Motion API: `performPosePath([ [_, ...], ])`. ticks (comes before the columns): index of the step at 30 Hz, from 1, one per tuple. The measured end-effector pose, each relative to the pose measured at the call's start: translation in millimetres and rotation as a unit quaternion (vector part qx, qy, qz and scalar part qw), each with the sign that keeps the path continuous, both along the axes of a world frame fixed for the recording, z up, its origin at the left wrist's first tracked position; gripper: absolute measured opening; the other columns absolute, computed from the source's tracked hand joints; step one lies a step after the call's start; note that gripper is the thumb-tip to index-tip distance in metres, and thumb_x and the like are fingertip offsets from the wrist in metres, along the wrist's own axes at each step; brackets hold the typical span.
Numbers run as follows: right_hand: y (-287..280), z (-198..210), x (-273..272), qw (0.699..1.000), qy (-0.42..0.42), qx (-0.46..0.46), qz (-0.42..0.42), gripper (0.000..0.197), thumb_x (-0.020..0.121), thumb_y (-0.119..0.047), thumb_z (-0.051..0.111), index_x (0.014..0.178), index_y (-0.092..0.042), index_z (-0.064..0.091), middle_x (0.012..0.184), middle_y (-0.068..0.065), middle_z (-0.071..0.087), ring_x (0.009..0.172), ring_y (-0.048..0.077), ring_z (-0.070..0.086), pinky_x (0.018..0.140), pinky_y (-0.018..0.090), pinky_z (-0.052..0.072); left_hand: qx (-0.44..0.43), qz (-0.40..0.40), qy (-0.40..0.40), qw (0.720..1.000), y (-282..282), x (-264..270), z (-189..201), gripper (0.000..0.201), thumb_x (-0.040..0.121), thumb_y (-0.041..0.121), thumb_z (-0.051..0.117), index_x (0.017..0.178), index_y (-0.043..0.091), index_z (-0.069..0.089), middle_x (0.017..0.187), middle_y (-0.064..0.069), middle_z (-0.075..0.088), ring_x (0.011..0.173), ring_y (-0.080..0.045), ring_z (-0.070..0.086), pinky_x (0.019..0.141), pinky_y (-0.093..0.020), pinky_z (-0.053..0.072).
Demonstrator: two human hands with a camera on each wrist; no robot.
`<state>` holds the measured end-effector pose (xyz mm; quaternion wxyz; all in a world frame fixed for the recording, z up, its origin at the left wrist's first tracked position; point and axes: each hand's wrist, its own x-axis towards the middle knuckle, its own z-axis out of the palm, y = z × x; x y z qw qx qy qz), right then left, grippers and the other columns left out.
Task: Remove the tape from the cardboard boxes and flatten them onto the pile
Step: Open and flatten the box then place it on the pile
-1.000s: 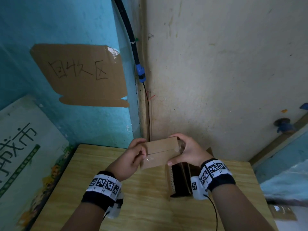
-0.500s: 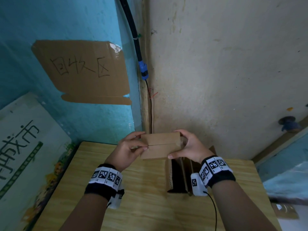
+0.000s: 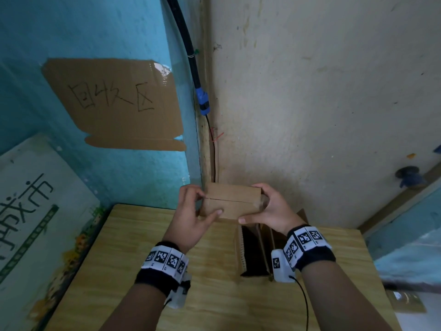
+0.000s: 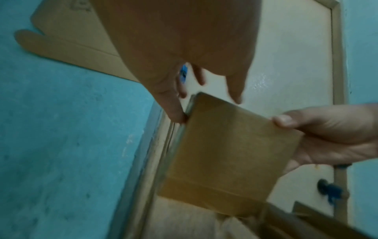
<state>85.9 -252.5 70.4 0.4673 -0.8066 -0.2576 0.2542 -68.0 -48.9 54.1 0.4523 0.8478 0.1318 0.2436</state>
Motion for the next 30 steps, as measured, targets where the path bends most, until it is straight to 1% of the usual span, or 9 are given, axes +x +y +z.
performPosePath([
  [2, 0, 0, -1, 1.000, -0.001, 0.007, -0.005, 0.093, 0.050, -0.030, 0.102, 0.130, -0.031, 0.054, 0.123, -0.012, 0.062, 0.115, 0.009, 0.058, 0.092, 0.033, 0.054, -0.004, 0.037, -0.018, 0.999, -2, 1, -4, 0.032, 0.086, 0.033, 0.076, 0.100, 0.022, 0.049, 0.119, 0.008, 0.045, 0.114, -0.006, 0.055, 0.097, -0.026, 0.052],
  [5, -2, -1, 1, 1.000, -0.002, 0.004, -0.009, 0.095, 0.048, -0.034, 0.102, 0.130, -0.031, 0.053, 0.124, -0.011, 0.062, 0.116, 0.010, 0.058, 0.097, 0.039, 0.054, 0.042, 0.030, -0.048, 0.997, -4, -1, -5, 0.013, 0.092, 0.020, 0.069, 0.092, 0.013, 0.058, 0.114, 0.000, 0.050, 0.110, -0.005, 0.056, 0.090, -0.006, 0.045],
  [11, 0, -3, 2, 1.000, -0.003, -0.002, -0.010, 0.099, 0.039, -0.048, 0.100, 0.125, -0.035, 0.053, 0.123, -0.010, 0.063, 0.116, 0.012, 0.059, 0.099, 0.046, 0.055, 0.079, 0.041, -0.065, 0.994, -2, 0, -8, 0.007, 0.095, 0.014, 0.063, 0.088, 0.015, 0.063, 0.116, 0.006, 0.059, 0.108, -0.001, 0.059, 0.092, -0.027, 0.055],
  [14, -2, -2, 3, 1.000, -0.004, 0.004, -0.009, 0.094, 0.046, -0.039, 0.101, 0.126, -0.032, 0.054, 0.122, -0.011, 0.062, 0.116, 0.010, 0.058, 0.098, 0.041, 0.055, -0.098, 0.062, -0.099, 0.988, -1, 3, -6, 0.011, 0.099, 0.010, 0.058, 0.088, 0.010, 0.058, 0.108, -0.001, 0.072, 0.103, -0.013, 0.069, 0.087, -0.037, 0.059],
  [17, -6, 0, 4, 1.000, 0.011, 0.022, -0.014, 0.089, 0.051, -0.029, 0.101, 0.128, -0.029, 0.055, 0.120, -0.010, 0.065, 0.113, 0.010, 0.062, 0.094, 0.035, 0.056, -0.314, 0.061, -0.155, 0.935, 3, 6, -1, 0.014, 0.105, 0.014, 0.045, 0.093, 0.007, 0.045, 0.101, -0.025, 0.071, 0.099, -0.037, 0.072, 0.086, -0.046, 0.059],
  [20, -7, 1, 6, 0.997, 0.058, 0.046, -0.007, 0.090, 0.050, -0.029, 0.101, 0.128, -0.027, 0.057, 0.120, -0.004, 0.072, 0.113, 0.013, 0.068, 0.095, 0.039, 0.060, -0.429, 0.070, -0.169, 0.885, 9, 9, 8, 0.018, 0.107, 0.013, 0.040, 0.089, 0.012, 0.042, 0.097, -0.025, 0.073, 0.092, -0.035, 0.074, 0.078, -0.041, 0.060],
  [22, -4, 0, 6, 0.996, 0.078, 0.047, 0.003, 0.097, 0.045, -0.037, 0.102, 0.130, -0.030, 0.057, 0.123, -0.004, 0.072, 0.116, 0.015, 0.068, 0.097, 0.046, 0.059, -0.513, 0.071, -0.186, 0.835, 14, 10, 11, 0.021, 0.106, 0.008, 0.039, 0.086, 0.013, 0.042, 0.100, -0.026, 0.073, 0.091, -0.034, 0.074, 0.074, -0.035, 0.061],
  [25, 1, 1, 5, 0.997, 0.067, 0.027, 0.014, 0.098, 0.047, -0.038, 0.102, 0.132, -0.033, 0.054, 0.124, -0.007, 0.070, 0.118, 0.013, 0.066, 0.100, 0.047, 0.058, -0.577, 0.073, -0.190, 0.791, 15, 10, 11, 0.025, 0.107, 0.007, 0.035, 0.083, 0.010, 0.044, 0.104, -0.032, 0.070, 0.104, -0.039, 0.071, 0.076, -0.031, 0.062],
  [30, 9, 4, -1, 0.998, -0.008, -0.030, 0.062, 0.099, 0.062, -0.026, 0.097, 0.145, -0.035, 0.044, 0.133, -0.017, 0.057, 0.125, 0.007, 0.055, 0.109, 0.045, 0.050, -0.572, 0.089, -0.137, 0.804, 9, 9, 14, 0.020, 0.107, 0.011, 0.037, 0.089, 0.008, 0.046, 0.088, -0.021, 0.076, 0.080, -0.022, 0.076, 0.067, -0.024, 0.062],
])
